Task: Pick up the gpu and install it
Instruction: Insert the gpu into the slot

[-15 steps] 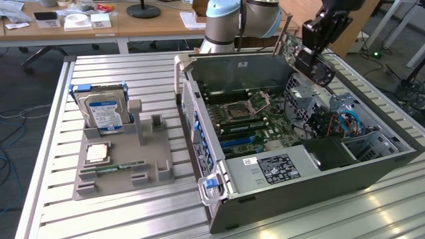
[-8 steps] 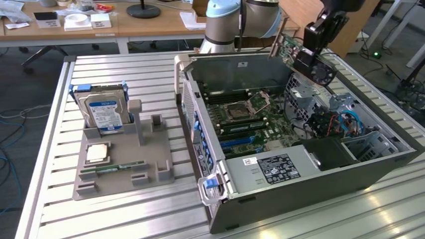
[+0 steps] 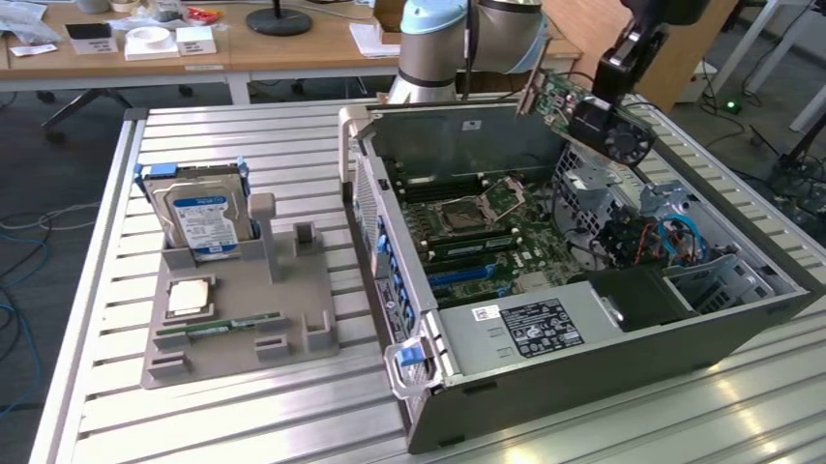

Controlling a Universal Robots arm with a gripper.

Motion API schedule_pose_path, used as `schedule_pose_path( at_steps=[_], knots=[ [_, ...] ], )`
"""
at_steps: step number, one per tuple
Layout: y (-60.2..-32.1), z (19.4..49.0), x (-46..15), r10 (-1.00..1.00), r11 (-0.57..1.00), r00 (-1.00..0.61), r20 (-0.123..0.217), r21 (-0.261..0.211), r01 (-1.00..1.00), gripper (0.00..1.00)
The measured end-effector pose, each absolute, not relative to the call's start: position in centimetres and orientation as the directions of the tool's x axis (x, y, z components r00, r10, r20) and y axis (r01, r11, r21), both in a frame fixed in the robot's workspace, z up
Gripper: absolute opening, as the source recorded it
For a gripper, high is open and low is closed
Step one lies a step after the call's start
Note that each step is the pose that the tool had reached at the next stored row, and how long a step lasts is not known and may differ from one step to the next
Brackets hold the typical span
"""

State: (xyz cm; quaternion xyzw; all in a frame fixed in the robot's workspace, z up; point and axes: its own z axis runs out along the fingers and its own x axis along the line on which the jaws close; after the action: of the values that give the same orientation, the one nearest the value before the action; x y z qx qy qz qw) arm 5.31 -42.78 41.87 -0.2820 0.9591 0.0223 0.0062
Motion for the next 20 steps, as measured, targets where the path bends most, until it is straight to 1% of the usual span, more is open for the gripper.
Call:
schedule_pose_path(
  at_steps=[20],
  knots=[
    [-42.78,41.44,5.31,-0.805,0.592,-0.593,-0.024,0.039,-0.805,0.26]
  ],
)
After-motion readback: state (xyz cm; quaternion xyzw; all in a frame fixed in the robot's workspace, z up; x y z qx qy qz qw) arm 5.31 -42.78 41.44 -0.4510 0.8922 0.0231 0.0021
